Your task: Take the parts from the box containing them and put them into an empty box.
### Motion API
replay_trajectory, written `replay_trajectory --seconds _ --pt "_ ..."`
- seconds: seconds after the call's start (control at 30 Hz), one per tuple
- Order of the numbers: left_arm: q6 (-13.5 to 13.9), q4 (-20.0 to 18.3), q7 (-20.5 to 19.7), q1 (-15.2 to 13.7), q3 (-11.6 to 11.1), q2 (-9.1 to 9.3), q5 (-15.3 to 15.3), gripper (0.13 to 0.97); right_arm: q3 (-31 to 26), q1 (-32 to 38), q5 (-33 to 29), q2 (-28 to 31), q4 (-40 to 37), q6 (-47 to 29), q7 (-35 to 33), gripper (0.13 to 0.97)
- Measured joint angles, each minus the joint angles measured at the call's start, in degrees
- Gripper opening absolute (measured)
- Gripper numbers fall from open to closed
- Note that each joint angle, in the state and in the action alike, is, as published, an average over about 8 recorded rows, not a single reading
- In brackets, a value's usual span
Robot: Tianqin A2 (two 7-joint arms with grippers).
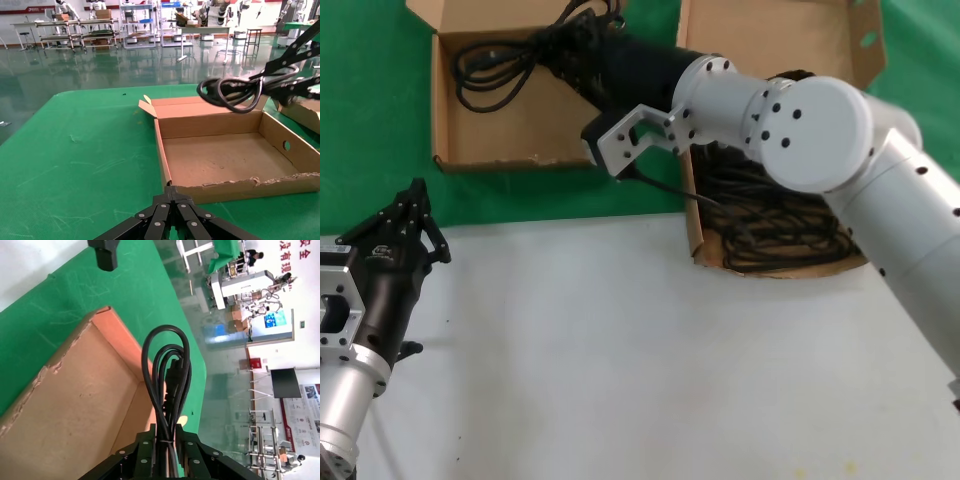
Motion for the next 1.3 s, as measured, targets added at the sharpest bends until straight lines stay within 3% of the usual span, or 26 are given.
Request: replay_trajectory --seconds 0.3,0.5,0.63,0.93,1.07,1.3 --pt "0.00 0.00 0.00 0.00 0.00 0.00 0.00 0.145 -1.21 -0.15 0.87 -0.69 -2.62 2.07 -3.79 0.279" --pt "0.00 0.00 0.00 0.00 0.00 0.00 0.00 0.145 0.75 -1.76 -1.03 0.89 1.82 2.78 -0.39 0.363" --pt "0.00 0.00 0.00 0.00 0.00 0.00 0.00 0.145 4.02 -3.92 -1.50 2.21 6.61 4.67 3.24 0.363" --pt "0.00 0.00 0.00 0.00 0.00 0.00 0.00 0.145 8.34 -10.98 7.45 6.25 15.80 14.17 6.01 0.539" --pt "0.00 0.00 0.00 0.00 0.00 0.00 0.00 0.145 5.55 -13.01 9.70 9.49 18.74 21.64 11.06 0.640" --pt "0.00 0.00 0.00 0.00 0.00 0.00 0.00 0.145 -3.29 -14.26 7.15 15.92 21.13 37.54 27.68 0.775"
